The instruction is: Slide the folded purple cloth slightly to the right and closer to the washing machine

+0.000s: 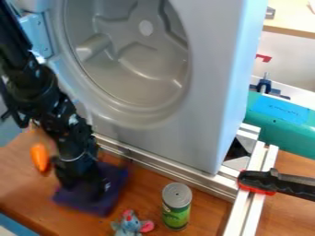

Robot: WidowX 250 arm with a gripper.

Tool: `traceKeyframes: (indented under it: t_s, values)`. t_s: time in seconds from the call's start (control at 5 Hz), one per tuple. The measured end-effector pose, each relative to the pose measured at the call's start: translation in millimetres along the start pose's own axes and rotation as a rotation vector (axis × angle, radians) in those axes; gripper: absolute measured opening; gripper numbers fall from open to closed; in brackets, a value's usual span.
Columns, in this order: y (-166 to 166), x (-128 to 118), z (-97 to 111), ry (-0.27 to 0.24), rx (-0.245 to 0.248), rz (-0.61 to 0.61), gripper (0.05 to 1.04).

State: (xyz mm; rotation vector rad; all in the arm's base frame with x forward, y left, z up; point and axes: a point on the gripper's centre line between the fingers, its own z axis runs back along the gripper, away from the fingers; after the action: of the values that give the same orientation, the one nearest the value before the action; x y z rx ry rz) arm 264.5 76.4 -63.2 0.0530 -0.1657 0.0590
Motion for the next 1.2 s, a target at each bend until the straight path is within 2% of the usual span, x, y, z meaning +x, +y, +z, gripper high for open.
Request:
traceKeyframes:
  t_s: [0.2,0.4,0.8,1.0,1.2]
  values:
    - [2.0,11.3,-0.7,-0.007,0.006,0.009,1.001]
    - [8.0,7.9,13.1,0.006,0.042,0.012,1.0]
    - [24.2,4.2,91.7,-0.101,0.107,0.041,1.0]
    - [21.9,-9.1,109.5,-0.074,0.066,0.061,1.0]
    - [-6.5,-39.8,102.0,0.03,0.026,0.025,1.0]
